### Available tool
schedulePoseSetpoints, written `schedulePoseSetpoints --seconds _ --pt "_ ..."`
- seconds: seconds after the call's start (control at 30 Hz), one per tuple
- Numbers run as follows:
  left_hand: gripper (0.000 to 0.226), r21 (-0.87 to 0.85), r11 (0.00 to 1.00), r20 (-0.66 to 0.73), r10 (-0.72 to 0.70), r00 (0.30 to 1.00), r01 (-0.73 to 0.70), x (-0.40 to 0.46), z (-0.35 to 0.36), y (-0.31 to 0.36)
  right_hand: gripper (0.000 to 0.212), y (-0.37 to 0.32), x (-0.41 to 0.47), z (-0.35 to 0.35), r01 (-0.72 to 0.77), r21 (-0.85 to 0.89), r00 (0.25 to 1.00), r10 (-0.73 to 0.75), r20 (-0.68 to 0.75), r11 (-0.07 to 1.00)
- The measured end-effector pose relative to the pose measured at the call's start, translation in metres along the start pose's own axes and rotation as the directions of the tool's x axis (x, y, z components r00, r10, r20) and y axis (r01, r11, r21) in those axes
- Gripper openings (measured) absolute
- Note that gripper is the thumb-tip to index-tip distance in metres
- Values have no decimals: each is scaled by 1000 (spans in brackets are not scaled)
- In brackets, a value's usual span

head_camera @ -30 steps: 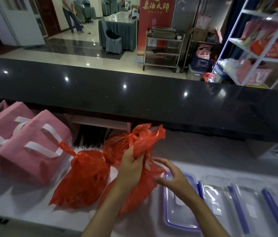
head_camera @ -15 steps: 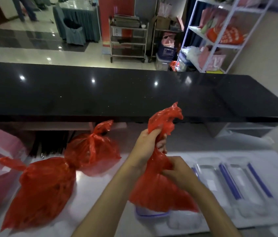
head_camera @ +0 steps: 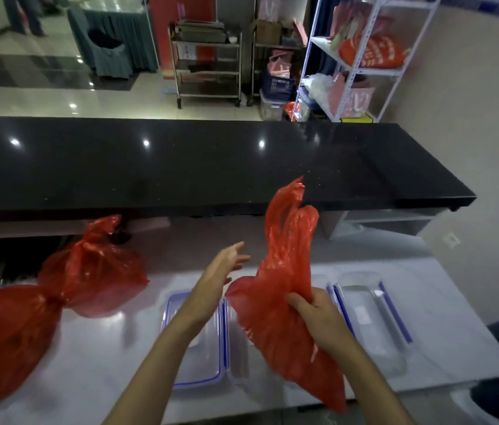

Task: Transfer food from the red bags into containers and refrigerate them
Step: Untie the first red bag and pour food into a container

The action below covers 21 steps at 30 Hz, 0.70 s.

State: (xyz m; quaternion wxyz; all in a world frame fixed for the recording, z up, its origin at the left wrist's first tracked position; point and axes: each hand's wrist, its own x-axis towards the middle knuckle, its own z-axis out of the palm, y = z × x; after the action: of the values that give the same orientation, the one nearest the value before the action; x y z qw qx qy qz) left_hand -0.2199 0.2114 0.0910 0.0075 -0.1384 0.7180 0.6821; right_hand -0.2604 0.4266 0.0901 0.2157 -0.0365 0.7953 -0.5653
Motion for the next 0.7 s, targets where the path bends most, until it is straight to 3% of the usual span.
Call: schedulePoseSetpoints --seconds 0.1,0.27,0.37,0.47,0.57,0.7 --pt "54 108 992 14 -71 997 69 -32 4 -39 23 6 9 -1 -57 -5 997 57 54 998" --pt "80 388 920 110 13 994 -55 -74 35 -72 20 17 30 17 -184 31 977 179 118 982" --pt "92 465 883 108 22 994 -70 -76 47 -91 16 26 41 30 -265 175 964 255 80 948" --pt "113 510 860 67 -17 998 -19 -76 52 -104 14 35 52 45 -362 388 931 351 102 848" --pt "100 444 896 66 -37 997 4 -75 51 -104 23 43 64 58 -404 492 908 404 112 771" --pt "81 424 900 26 102 994 -104 -54 45 -110 21 51 76 62 -376 521 921 370 122 766"
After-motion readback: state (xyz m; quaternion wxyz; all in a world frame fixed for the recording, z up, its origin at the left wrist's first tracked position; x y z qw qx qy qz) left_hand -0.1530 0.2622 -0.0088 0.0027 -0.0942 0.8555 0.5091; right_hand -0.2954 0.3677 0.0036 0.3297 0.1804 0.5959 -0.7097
